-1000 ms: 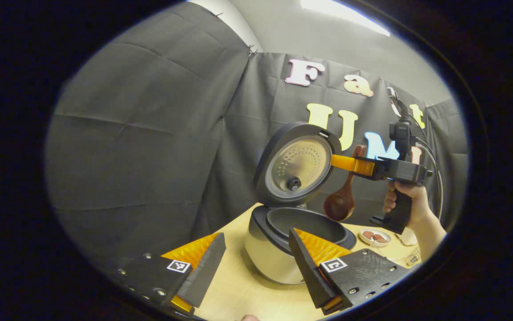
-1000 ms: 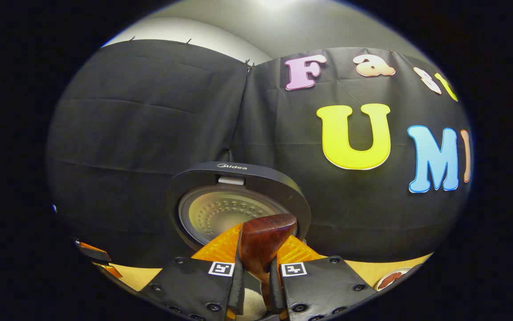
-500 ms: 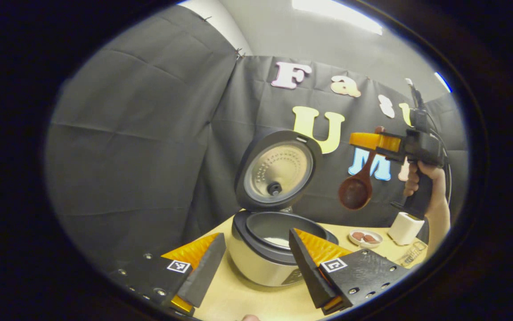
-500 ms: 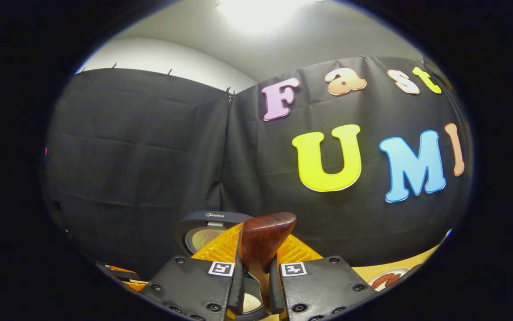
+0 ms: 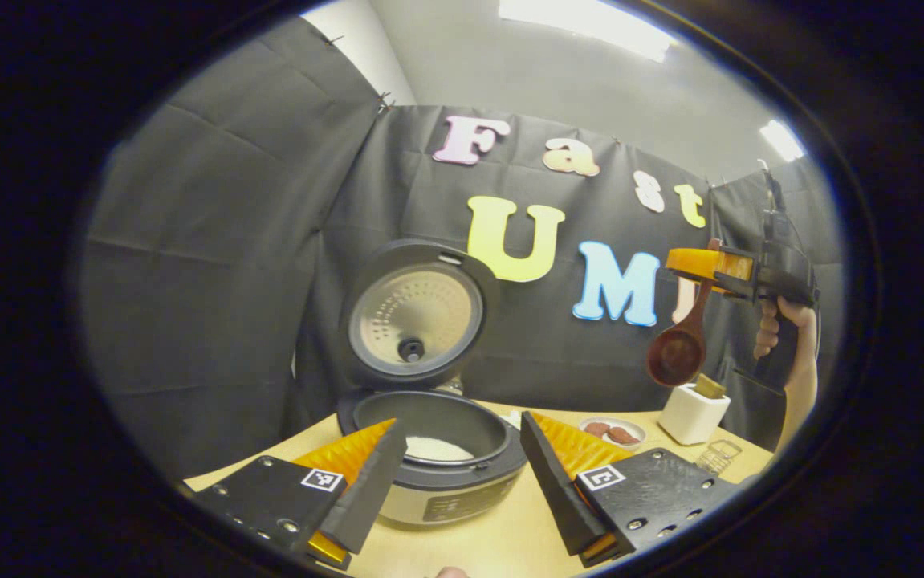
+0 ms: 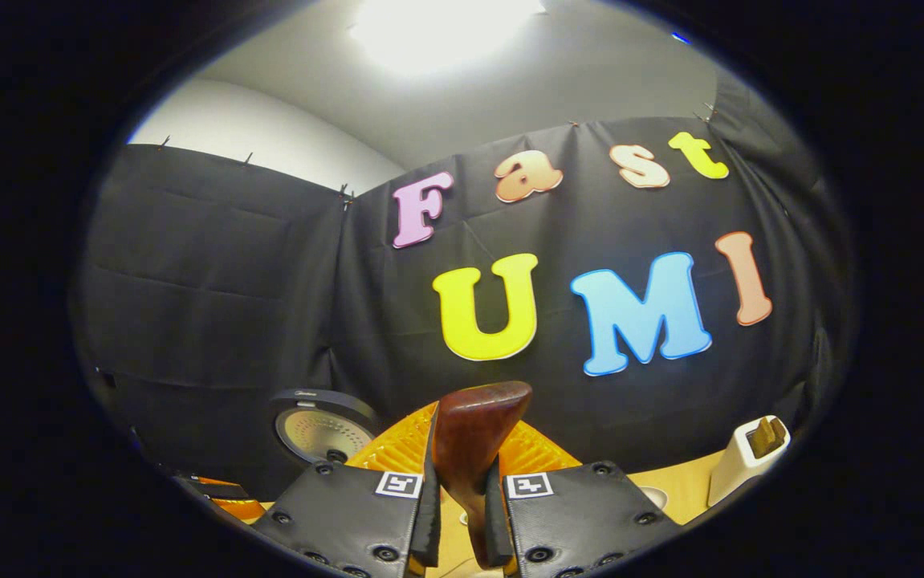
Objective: Close the left gripper, press the button to open the rice cooker; take a wooden spoon from the chopstick holder with the right hand, scoop a spoonful of rice and pour it into the rice cooker, then put the wooden spoon back into the chopstick holder.
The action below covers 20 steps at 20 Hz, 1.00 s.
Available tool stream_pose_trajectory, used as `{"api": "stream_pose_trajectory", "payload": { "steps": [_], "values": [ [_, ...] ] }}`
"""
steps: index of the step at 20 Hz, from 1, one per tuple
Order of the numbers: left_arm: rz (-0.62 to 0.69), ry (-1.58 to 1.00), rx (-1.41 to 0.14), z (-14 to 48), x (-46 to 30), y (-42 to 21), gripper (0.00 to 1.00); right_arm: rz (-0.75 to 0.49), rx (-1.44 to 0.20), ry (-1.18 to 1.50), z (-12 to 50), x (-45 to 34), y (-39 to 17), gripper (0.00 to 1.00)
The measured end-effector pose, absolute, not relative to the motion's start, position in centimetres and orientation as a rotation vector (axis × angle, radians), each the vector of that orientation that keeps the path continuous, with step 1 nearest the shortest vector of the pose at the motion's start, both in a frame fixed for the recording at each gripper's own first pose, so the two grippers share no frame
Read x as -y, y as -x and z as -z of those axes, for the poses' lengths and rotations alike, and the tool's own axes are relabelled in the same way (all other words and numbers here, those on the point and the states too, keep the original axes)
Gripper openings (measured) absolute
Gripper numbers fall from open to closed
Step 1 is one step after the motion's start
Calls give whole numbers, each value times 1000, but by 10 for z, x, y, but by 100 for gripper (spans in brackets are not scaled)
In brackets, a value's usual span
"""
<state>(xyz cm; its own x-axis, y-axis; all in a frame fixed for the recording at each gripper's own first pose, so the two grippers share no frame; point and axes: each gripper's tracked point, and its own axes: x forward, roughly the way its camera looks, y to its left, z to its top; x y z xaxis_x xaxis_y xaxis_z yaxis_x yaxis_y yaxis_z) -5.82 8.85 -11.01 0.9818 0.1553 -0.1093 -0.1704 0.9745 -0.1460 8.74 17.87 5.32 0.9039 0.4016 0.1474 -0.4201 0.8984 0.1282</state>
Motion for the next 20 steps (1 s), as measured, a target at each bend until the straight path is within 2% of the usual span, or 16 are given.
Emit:
{"api": "stream_pose_trajectory", "payload": {
  "steps": [1, 2, 9, 20],
  "values": [
    [-151, 148, -96, 108, -79, 55, 90, -400, 103, -159, -49, -161, -88, 22],
    [-137, 142, -95, 105, -70, 54, 90, -378, 95, -159, -46, -146, -88, 24],
    [-53, 206, -104, 103, -15, 33, 90, -229, 44, -216, -13, -46, -80, 24],
    [-69, 212, -123, 108, 19, 7, 90, -80, -82, -433, 74, 65, -78, 24]
  ]
}}
